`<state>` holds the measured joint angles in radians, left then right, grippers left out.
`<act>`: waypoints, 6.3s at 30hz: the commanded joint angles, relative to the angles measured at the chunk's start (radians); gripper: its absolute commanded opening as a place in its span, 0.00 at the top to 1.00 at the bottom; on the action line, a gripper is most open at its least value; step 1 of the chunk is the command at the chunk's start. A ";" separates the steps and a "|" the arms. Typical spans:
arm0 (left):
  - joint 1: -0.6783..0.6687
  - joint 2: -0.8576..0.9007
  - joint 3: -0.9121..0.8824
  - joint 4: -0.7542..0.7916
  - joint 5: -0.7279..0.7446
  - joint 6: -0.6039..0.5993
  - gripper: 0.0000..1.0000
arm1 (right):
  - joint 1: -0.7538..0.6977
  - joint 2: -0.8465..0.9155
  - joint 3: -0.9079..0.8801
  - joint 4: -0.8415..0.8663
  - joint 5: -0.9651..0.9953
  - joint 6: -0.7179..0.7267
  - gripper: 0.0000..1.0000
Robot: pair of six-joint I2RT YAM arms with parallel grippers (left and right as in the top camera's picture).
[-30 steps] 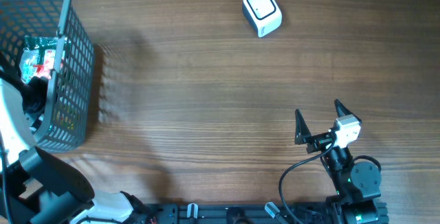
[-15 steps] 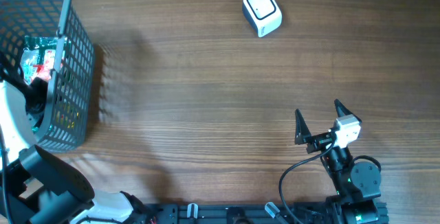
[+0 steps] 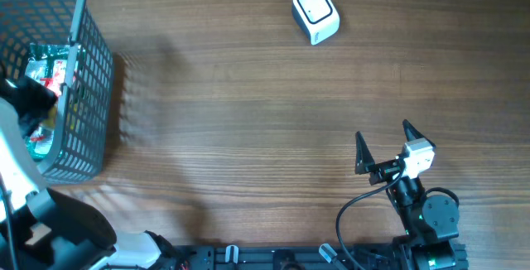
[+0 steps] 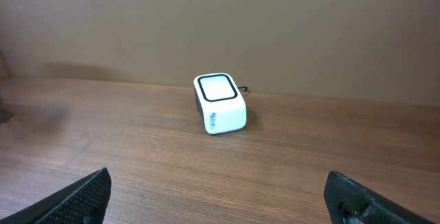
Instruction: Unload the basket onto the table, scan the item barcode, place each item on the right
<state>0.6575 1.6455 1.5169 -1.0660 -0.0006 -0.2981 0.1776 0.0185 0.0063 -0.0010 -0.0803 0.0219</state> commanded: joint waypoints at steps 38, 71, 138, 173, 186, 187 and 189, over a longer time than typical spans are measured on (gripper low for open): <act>-0.912 -0.267 0.385 0.087 0.031 0.005 0.65 | -0.005 -0.002 -0.001 0.002 0.013 0.006 0.00; -1.437 0.362 0.348 -0.031 -0.428 -0.801 0.64 | -0.005 -0.002 -0.001 0.002 0.013 0.006 0.00; -1.592 0.437 0.382 -0.050 -0.599 -0.710 0.00 | -0.005 -0.002 -0.001 0.002 0.013 0.006 0.00; -1.407 0.431 0.433 -0.123 0.208 0.470 0.00 | -0.005 -0.002 -0.001 0.002 0.013 0.006 0.00; -1.440 0.485 0.433 -0.105 0.034 0.356 0.00 | -0.005 -0.002 -0.001 0.002 0.013 0.006 0.00; -1.441 0.485 0.433 -0.104 0.037 0.356 0.00 | -0.005 -0.002 -0.001 0.002 0.013 0.006 0.01; -1.441 0.485 0.433 -0.108 0.040 0.357 0.00 | -0.005 -0.002 -0.001 0.002 0.013 0.006 0.00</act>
<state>-0.7807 2.1208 1.9553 -1.1736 0.0601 0.0803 0.1776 0.0185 0.0063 -0.0010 -0.0803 0.0219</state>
